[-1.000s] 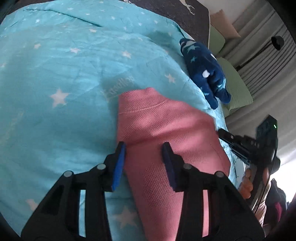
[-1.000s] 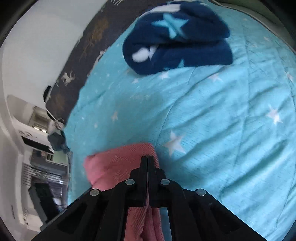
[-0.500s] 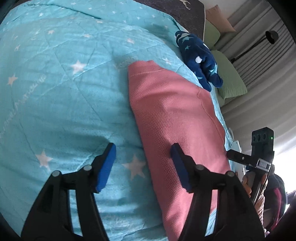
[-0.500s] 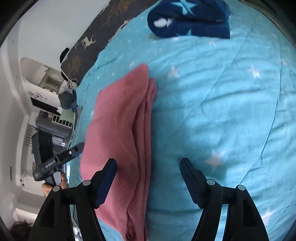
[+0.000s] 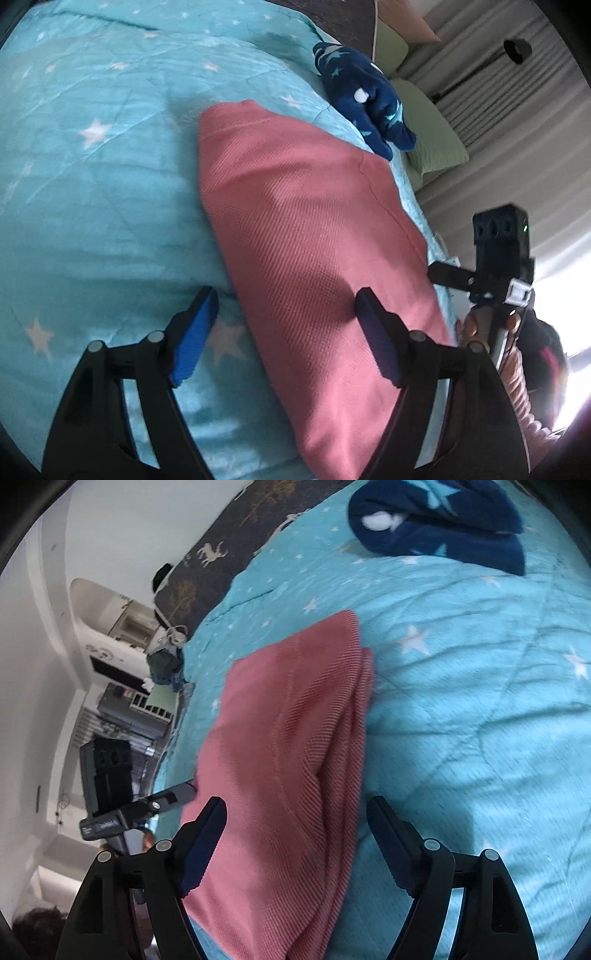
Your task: Fold small clothes
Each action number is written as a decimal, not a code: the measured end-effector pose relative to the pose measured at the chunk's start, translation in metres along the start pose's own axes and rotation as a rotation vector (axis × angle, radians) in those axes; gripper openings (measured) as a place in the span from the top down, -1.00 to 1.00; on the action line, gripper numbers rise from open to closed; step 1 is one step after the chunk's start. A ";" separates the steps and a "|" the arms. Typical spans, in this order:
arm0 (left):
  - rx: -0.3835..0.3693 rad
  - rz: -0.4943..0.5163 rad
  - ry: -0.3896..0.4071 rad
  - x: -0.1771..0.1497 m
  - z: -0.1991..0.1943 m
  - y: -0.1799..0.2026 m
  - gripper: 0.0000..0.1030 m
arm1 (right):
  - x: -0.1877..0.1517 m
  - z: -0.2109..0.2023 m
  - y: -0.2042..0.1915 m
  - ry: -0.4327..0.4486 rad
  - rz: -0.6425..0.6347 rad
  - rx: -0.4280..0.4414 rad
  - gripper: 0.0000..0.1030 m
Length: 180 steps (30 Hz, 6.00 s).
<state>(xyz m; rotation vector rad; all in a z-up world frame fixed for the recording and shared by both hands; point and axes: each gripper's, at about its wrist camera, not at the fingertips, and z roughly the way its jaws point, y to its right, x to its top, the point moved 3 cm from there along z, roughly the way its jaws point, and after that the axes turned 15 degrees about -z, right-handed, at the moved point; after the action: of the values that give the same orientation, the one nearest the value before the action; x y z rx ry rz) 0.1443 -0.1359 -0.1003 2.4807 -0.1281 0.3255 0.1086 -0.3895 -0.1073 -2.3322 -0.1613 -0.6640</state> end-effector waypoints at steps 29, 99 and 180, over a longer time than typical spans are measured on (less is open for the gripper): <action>-0.096 0.331 0.285 0.013 -0.082 0.098 0.42 | 0.026 -0.060 -0.065 0.252 -0.171 -0.146 0.55; 0.118 0.333 0.409 0.208 0.052 0.206 -0.48 | 0.180 -0.137 0.083 0.396 0.119 -0.897 -0.63; 0.319 0.399 0.623 -0.053 -0.159 0.131 -0.80 | -0.030 -0.125 -0.203 0.451 -0.119 -0.862 -0.75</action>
<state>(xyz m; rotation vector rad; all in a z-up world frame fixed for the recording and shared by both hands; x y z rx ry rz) 0.0391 -0.1446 0.0845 2.5155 -0.3283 1.3548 -0.0287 -0.3180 0.0764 -2.8843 0.2470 -1.5307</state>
